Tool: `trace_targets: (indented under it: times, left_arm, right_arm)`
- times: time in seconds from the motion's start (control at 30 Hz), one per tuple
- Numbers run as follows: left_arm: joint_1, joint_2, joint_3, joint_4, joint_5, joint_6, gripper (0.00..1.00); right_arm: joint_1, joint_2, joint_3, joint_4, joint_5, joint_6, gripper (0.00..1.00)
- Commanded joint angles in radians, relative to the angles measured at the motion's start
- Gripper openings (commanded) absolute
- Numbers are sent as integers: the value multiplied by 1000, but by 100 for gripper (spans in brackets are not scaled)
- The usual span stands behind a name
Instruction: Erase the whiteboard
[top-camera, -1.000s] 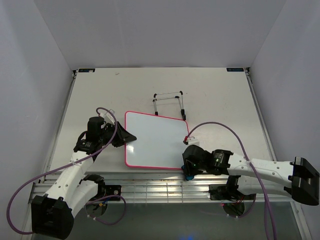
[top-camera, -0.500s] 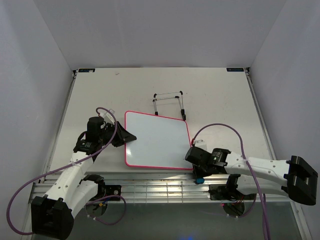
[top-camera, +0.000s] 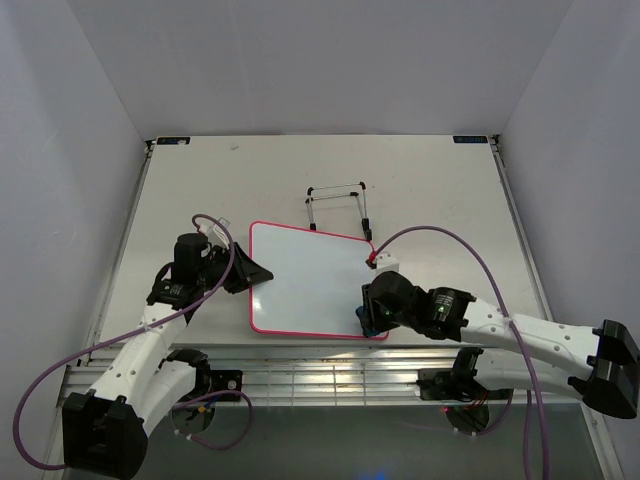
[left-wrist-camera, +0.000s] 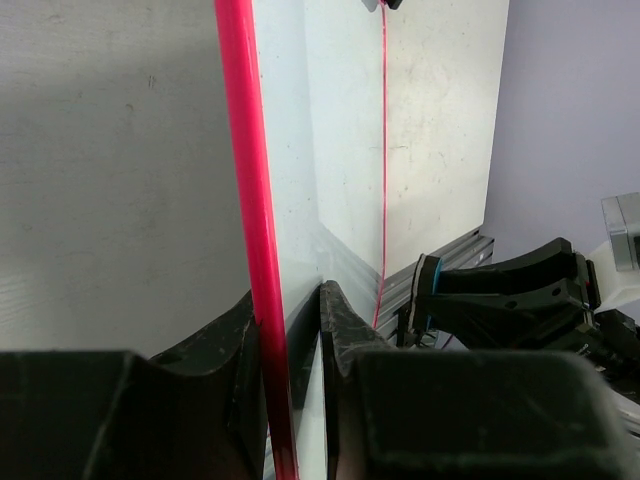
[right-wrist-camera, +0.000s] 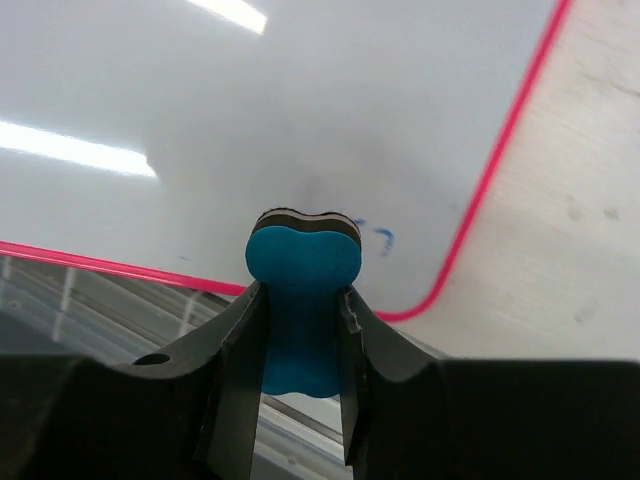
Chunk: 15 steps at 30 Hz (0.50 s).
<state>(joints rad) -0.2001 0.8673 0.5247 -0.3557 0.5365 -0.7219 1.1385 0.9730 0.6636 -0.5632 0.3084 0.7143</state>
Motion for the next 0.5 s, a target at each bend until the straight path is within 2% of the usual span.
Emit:
trace_targets:
  times: [0.0, 0.17, 0.47]
  left_arm:
    - [4, -10, 5, 26, -104, 121, 0]
    - [4, -17, 6, 23, -107, 122, 0]
    - [5, -17, 8, 23, -109, 121, 0]
  right_arm:
    - [-22, 52, -2, 282, -119, -134, 8]
    - [-184, 162, -64, 276, -209, -115, 8]
    - [-243, 108, -303, 255, -181, 2, 8]
